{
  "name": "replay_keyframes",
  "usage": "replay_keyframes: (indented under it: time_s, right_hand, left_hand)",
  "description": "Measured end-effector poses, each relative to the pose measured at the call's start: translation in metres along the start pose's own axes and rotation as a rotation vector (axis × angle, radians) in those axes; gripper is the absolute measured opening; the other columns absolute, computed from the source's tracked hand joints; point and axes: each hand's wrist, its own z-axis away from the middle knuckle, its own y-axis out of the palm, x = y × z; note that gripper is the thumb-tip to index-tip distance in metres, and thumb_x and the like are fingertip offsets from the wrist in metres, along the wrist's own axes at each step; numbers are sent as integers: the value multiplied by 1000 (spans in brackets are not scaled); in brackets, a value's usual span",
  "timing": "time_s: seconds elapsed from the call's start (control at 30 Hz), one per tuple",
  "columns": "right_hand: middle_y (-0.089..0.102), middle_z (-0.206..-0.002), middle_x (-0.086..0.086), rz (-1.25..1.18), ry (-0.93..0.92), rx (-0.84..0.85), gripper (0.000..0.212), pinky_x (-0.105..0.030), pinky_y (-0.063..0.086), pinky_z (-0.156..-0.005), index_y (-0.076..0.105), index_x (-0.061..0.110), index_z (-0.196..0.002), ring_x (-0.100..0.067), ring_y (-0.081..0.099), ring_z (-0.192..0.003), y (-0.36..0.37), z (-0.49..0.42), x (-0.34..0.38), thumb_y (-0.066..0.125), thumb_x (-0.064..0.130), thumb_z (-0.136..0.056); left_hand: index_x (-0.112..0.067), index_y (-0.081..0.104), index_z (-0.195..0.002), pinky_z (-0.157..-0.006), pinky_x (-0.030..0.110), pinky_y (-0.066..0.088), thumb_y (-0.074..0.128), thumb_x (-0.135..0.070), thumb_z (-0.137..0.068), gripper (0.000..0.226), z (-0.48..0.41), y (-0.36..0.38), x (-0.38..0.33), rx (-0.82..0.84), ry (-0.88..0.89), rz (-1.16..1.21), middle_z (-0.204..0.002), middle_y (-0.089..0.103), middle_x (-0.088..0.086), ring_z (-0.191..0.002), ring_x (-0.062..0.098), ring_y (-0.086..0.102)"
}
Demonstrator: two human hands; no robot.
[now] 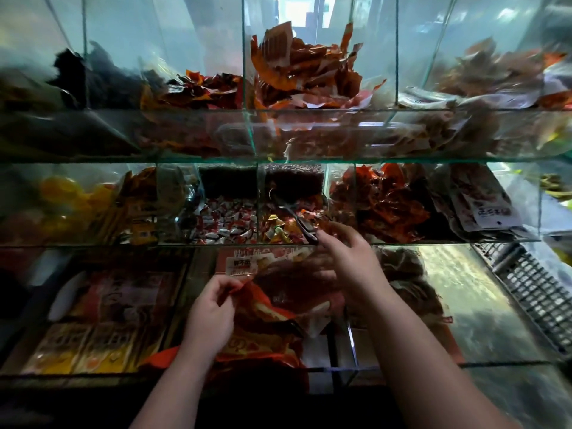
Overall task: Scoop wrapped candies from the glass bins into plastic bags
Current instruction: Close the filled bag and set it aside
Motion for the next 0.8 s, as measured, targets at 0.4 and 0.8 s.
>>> replay_keyframes:
  time_s: [0.4, 0.8]
  right_hand:
    - [73, -123, 13, 171, -318, 10, 69, -19, 50, -99, 71, 47, -115, -9, 65, -122, -113, 67, -68, 51, -5, -74]
    - [81, -105, -2, 60, -222, 46, 26, -37, 61, -85, 77, 32, -107, -24, 77, -101, -85, 43, -41, 83, 25, -83]
  left_hand:
    - [-20, 72, -99, -65, 25, 59, 64, -4, -94, 18, 26, -23, -59, -162, 160, 387, -95, 76, 10, -80, 18, 74]
    - [-27, 76, -82, -44, 29, 54, 73, -24, -92, 10, -18, -13, -114, -119, 204, 350, -75, 76, 7, -59, 18, 72]
